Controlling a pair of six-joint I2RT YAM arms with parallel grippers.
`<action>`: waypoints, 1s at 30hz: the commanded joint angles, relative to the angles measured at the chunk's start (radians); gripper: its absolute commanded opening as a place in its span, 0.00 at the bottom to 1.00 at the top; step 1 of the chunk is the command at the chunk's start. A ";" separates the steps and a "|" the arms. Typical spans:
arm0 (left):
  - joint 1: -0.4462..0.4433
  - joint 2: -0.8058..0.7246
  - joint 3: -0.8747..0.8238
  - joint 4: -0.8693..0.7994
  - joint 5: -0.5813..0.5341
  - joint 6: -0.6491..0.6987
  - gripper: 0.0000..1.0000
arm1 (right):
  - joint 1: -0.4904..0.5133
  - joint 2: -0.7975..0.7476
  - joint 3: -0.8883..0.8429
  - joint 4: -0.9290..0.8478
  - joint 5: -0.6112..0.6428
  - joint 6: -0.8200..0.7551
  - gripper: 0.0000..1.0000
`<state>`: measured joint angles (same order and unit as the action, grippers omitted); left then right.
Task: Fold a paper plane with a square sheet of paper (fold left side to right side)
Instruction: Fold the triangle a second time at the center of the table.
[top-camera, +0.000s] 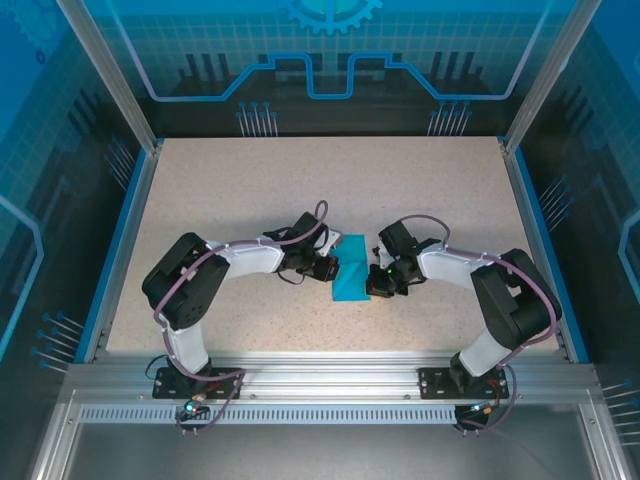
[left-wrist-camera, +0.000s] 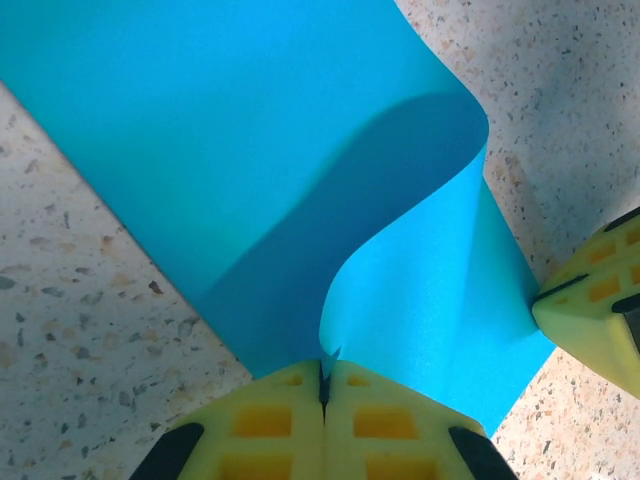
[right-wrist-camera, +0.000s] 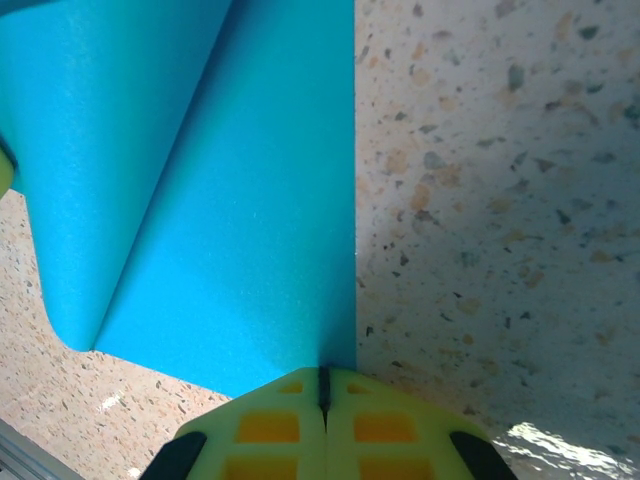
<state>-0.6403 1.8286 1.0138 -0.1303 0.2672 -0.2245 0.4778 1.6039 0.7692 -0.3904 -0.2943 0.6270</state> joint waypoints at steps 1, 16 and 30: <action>0.010 0.023 0.030 -0.023 0.015 -0.008 0.02 | 0.012 0.021 0.009 -0.057 0.038 -0.012 0.01; 0.010 0.041 0.030 -0.031 0.005 0.002 0.02 | 0.013 0.033 0.009 -0.058 0.036 -0.013 0.01; 0.010 0.064 0.028 -0.028 0.006 0.005 0.04 | 0.012 0.036 0.012 -0.057 0.033 -0.014 0.01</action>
<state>-0.6392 1.8664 1.0245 -0.1356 0.2672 -0.2306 0.4778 1.6108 0.7792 -0.4038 -0.2909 0.6266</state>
